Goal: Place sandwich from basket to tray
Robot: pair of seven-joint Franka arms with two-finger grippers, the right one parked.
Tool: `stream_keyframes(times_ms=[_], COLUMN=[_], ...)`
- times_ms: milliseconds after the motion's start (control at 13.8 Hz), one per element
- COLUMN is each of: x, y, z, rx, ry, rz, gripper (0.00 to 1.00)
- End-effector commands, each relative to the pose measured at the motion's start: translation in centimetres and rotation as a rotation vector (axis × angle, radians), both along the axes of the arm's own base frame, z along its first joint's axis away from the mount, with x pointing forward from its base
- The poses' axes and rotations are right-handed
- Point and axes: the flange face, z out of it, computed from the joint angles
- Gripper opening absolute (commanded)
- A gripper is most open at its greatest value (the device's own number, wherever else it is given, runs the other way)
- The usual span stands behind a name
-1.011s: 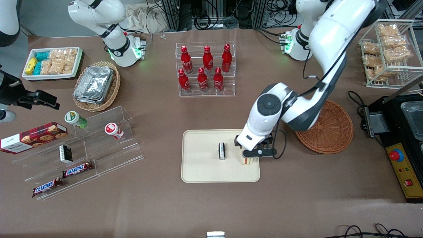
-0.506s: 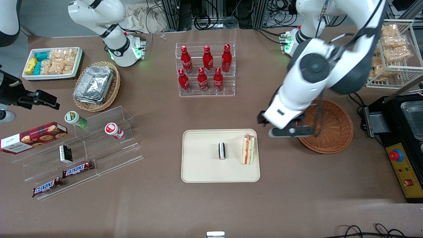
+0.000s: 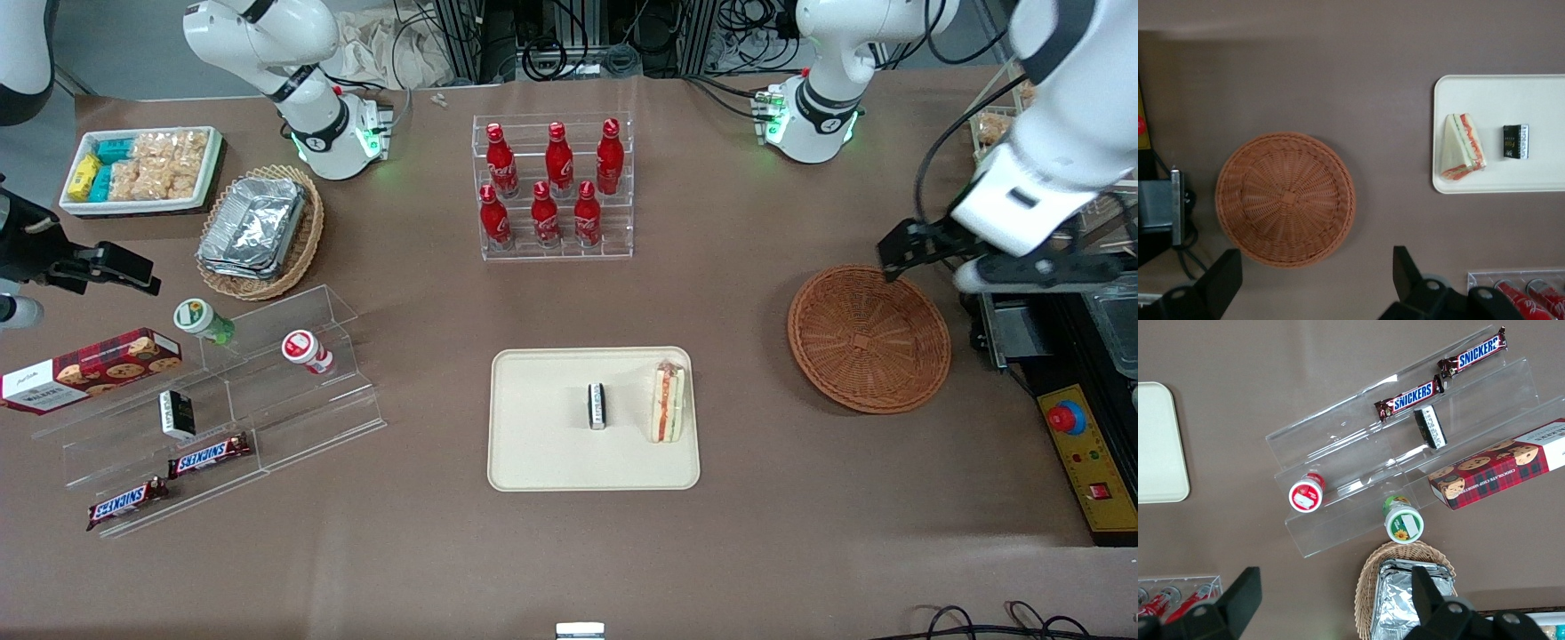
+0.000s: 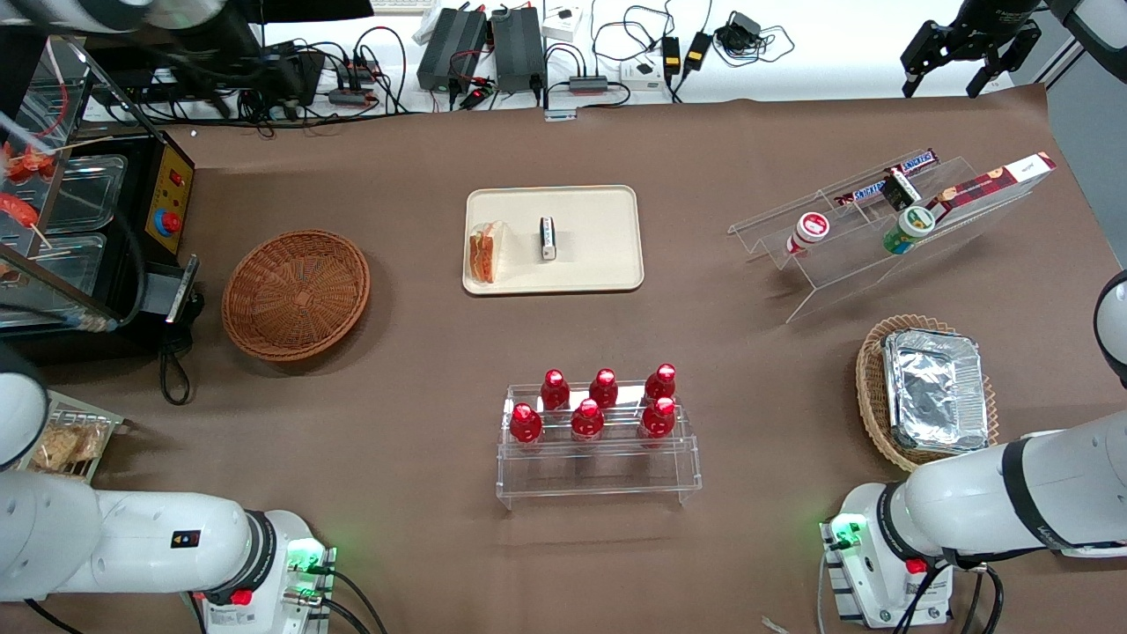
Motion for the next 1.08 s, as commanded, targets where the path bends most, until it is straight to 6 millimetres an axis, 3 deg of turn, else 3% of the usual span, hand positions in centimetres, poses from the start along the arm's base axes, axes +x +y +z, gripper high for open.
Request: stream_keyframes(times_ms=[0,289,506,650,867,1011], x=[-2.1,-0.7,-0.2,1.1,1.2,0.9], y=[3.3,1.5,-0.7,-1.0,-1.0,-2.2], z=[0.6,1.7,1.4,2.0,2.3,2.2], rx=[-0.04,-0.013,-0.015,-0.022,-0.006,0.017], ry=[-0.005,-0.009,0.007,0.01,0.058,0.06], rz=[-0.038,-0.067,-0.004,0.014,0.009,-0.014], gripper=[1.0,1.0,1.0,1.0,1.0,1.0])
